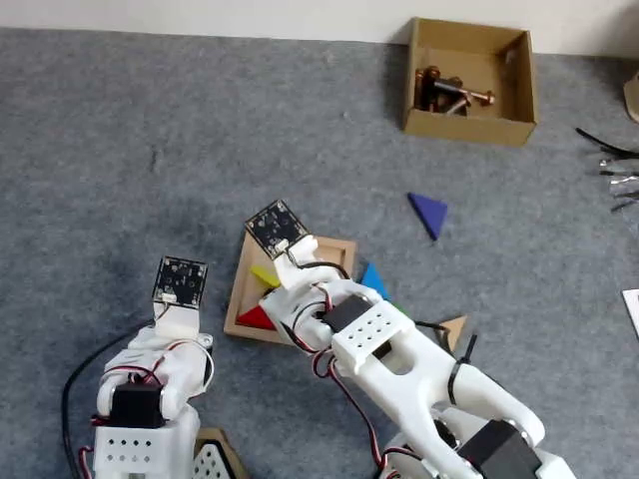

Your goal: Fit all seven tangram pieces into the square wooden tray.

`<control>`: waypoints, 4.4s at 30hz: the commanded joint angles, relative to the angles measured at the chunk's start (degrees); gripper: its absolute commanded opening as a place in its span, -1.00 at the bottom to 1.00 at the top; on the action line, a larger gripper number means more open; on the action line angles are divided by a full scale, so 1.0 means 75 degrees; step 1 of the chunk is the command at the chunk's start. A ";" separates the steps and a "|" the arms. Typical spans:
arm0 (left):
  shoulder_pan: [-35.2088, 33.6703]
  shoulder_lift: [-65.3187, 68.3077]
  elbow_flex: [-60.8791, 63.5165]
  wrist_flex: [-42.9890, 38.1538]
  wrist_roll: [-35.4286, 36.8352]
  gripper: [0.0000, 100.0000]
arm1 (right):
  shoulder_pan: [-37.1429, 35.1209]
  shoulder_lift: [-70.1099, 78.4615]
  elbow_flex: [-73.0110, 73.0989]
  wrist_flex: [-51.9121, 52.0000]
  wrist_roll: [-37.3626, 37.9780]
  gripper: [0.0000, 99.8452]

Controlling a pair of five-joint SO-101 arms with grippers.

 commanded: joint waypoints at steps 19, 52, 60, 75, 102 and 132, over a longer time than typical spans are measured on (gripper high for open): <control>-0.0076 -0.0041 0.0147 0.0035 -0.0070 -0.99 | 0.0322 0.0064 -0.0721 -0.1905 -0.4349 -0.99; -0.0076 -0.0041 0.0147 0.0035 -0.0070 -0.99 | 0.0311 0.1577 0.1553 -0.7344 -0.4501 -0.99; -0.0076 -0.0041 0.0147 0.0035 -0.0070 -0.99 | 0.0311 0.2057 0.1541 -0.7308 -0.5052 -0.99; -0.0076 -0.0041 0.0147 0.0035 -0.0070 -0.99 | 0.0182 0.2796 0.1518 -0.7332 -0.5029 -0.99; -0.0076 -0.0041 0.0147 0.0035 -0.0070 -0.99 | -0.0440 0.2737 0.1506 -0.7344 -0.4232 -0.58; -0.0076 -0.0041 0.0147 0.0035 -0.0070 -0.99 | 0.0029 -0.1495 0.3593 -0.7285 -0.4232 -0.58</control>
